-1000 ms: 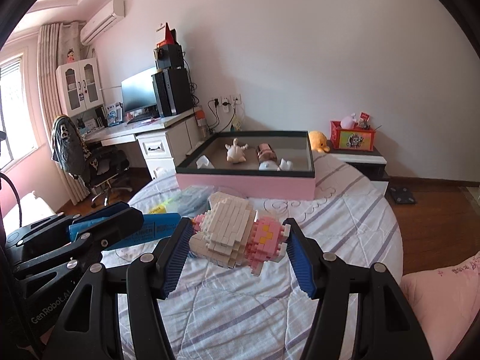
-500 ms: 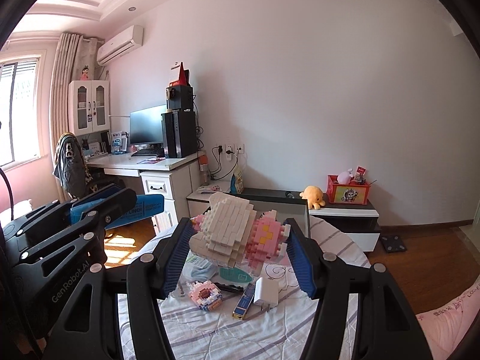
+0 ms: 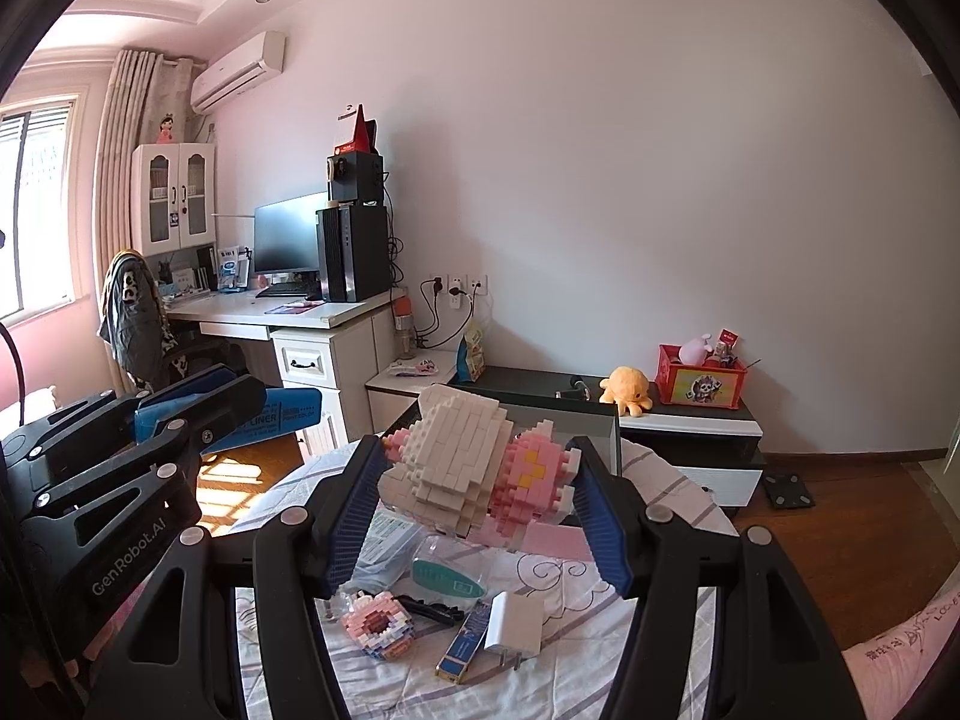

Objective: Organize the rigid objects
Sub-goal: 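Carry the blue tube and block figure into the pink box and open both tools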

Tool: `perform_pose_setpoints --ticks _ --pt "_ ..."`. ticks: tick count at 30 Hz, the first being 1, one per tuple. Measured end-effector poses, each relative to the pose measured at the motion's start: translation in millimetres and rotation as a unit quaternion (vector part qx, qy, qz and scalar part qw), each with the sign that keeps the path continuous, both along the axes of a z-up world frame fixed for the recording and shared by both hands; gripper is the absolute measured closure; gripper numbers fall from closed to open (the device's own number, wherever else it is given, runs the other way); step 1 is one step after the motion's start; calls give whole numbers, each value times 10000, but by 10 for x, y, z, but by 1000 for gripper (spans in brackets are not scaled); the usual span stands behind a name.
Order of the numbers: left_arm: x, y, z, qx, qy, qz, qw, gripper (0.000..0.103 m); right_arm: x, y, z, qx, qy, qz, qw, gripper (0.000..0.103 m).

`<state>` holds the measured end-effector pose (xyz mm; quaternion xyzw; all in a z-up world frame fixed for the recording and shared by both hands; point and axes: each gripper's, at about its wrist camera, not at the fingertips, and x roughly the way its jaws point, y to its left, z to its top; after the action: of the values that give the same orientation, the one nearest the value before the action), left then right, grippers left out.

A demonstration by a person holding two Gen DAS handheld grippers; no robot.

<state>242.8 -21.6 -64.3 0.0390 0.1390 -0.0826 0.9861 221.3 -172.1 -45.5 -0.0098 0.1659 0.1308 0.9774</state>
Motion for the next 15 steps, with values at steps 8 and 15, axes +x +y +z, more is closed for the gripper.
perform_pose_setpoints --ticks 8,15 --pt "1327 -48 -139 183 676 -154 9974 86 1077 -173 -146 -150 495 -83 9986 40" --pt "2391 -40 -602 164 1652 -180 9860 86 2139 -288 -639 -219 1397 -102 9899 40"
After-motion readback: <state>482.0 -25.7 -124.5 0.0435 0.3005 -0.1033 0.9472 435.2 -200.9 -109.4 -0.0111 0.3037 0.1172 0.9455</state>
